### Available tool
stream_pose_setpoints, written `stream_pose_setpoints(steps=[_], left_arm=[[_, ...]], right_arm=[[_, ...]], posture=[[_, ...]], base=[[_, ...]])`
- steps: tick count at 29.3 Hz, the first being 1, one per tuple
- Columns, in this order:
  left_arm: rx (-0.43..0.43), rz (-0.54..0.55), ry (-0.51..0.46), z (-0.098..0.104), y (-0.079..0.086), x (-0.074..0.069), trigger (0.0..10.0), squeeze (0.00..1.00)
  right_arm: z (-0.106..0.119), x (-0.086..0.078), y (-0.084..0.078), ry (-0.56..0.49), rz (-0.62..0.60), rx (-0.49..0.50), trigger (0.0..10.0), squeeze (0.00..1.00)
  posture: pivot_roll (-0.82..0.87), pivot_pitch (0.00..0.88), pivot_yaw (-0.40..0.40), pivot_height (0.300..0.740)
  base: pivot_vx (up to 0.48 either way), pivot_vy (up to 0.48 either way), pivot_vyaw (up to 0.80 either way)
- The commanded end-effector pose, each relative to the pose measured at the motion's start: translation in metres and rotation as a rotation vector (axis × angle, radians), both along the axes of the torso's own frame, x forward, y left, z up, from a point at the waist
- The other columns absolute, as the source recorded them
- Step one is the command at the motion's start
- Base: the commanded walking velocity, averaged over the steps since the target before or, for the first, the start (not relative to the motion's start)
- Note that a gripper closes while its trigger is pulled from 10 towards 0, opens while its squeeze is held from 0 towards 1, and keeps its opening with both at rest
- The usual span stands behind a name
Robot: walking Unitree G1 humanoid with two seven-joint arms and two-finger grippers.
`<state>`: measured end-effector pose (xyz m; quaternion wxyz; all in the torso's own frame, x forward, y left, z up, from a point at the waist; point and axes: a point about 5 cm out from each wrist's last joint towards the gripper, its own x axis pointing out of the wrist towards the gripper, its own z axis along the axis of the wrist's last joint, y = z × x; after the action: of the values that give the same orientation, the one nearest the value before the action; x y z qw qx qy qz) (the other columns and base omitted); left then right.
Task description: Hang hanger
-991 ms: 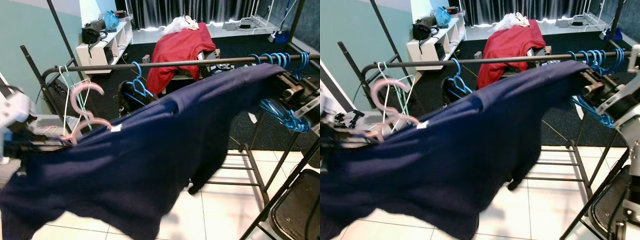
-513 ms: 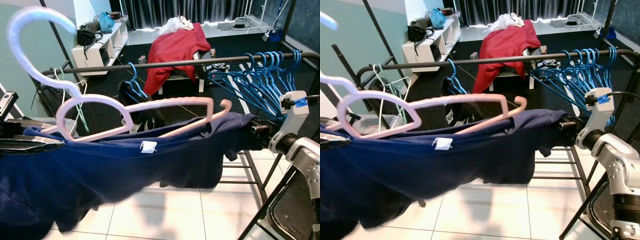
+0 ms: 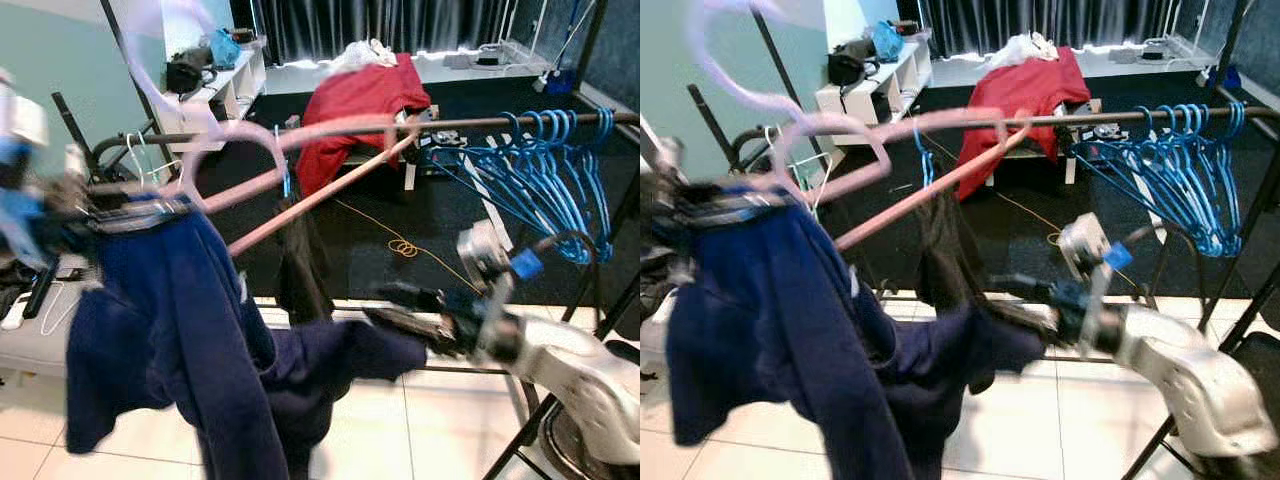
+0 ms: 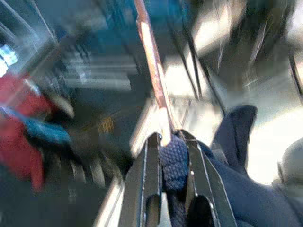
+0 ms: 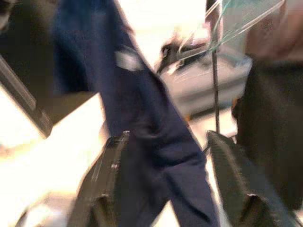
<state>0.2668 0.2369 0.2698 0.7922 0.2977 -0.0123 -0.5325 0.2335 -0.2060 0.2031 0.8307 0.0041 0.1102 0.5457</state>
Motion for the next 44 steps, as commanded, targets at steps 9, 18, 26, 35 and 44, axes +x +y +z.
stream_pose_setpoints(steps=[9, 18, 26, 35, 44], left_arm=[[0.235, -0.024, 0.049, -0.017, -0.001, 0.005, 10.0, 0.0], [0.237, -0.211, 0.01, -0.011, -0.041, 0.003, 10.0, 0.0], [0.256, -0.375, 0.008, -0.022, -0.077, 0.006, 10.0, 0.0], [0.242, -0.405, 0.0, -0.02, -0.086, 0.005, 10.0, 0.0], [0.223, -0.423, -0.02, -0.016, -0.093, 0.004, 10.0, 0.0]], right_arm=[[0.043, -0.011, 0.003, -0.178, 0.076, 0.033, 10.0, 1.0], [0.037, 0.009, 0.019, -0.26, 0.038, -0.075, 10.0, 0.0], [0.021, 0.017, 0.052, -0.219, 0.207, -0.093, 10.0, 0.0], [0.014, 0.022, 0.063, -0.22, 0.272, -0.16, 2.1, 0.0], [-0.003, 0.026, 0.077, -0.202, 0.293, -0.21, 0.0, 0.0]], posture=[[-0.13, 0.0, 0.126, 0.731], [-0.13, 0.0, 0.126, 0.731], [-0.11, 0.0, 0.112, 0.731], [-0.11, 0.0, 0.109, 0.731], [-0.11, 0.0, 0.106, 0.731]], base=[[0.0, 0.0, 0.0], [0.0, 0.0, 0.0], [0.0, 0.0, 0.0], [0.0, 0.0, 0.0], [0.0, 0.0, 0.0]])
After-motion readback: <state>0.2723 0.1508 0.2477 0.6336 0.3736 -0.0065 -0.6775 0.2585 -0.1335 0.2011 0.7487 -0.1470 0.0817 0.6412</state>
